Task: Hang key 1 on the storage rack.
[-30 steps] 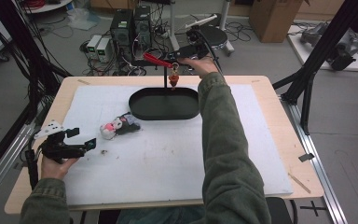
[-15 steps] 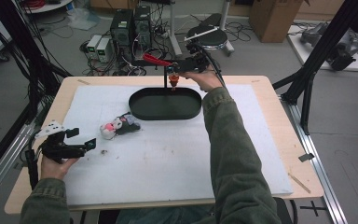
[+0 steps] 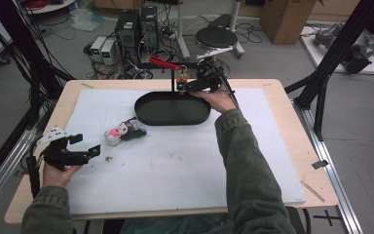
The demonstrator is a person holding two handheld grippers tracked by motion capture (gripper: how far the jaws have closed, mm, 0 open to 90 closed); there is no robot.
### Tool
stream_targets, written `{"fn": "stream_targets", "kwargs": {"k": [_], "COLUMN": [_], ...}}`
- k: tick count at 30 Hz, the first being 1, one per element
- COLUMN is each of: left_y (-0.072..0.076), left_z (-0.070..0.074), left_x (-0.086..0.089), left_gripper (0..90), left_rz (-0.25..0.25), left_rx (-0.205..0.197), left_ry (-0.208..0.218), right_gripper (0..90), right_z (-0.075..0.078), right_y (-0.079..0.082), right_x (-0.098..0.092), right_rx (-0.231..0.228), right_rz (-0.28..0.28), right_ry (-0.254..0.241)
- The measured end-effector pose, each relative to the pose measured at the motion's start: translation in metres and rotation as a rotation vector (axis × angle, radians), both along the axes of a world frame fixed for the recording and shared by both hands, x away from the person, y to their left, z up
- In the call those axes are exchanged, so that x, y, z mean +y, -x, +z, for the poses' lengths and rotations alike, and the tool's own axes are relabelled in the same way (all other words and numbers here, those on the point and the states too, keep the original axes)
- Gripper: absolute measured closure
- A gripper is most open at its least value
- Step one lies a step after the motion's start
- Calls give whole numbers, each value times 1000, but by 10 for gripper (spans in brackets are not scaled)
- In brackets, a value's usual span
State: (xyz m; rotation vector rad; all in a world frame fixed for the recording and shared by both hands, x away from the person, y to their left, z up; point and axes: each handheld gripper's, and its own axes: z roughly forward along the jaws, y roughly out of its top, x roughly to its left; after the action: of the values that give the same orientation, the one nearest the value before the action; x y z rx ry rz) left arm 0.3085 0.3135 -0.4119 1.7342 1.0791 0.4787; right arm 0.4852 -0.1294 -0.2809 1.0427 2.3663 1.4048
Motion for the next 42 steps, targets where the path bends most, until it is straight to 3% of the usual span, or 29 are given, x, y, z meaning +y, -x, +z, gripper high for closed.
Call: {"fn": "stream_targets", "kwargs": {"k": [2, 6, 10, 14, 22, 42], "left_y": [0, 0, 0, 0, 0, 2], "left_z": [0, 0, 0, 0, 0, 2], "left_x": [0, 0, 0, 0, 0, 1], "left_gripper": [69, 69, 69, 69, 69, 69], "left_rz": [2, 0, -3, -4, -4, -3], "left_rx": [0, 2, 3, 3, 1, 7], "left_ry": [2, 1, -6, -4, -1, 4], "right_gripper": [8, 8, 8, 8, 8, 8], "right_z": [-4, -10, -10, -12, -29, -56], "right_y": [3, 9, 15, 25, 42, 93], "right_x": [-4, -11, -13, -18, -34, -72], "right_rx": [5, -17, -9, -12, 1, -24], "right_rz": [-11, -23, -29, -28, -40, -45], "right_ry": [13, -8, 26, -5, 5, 1]}}
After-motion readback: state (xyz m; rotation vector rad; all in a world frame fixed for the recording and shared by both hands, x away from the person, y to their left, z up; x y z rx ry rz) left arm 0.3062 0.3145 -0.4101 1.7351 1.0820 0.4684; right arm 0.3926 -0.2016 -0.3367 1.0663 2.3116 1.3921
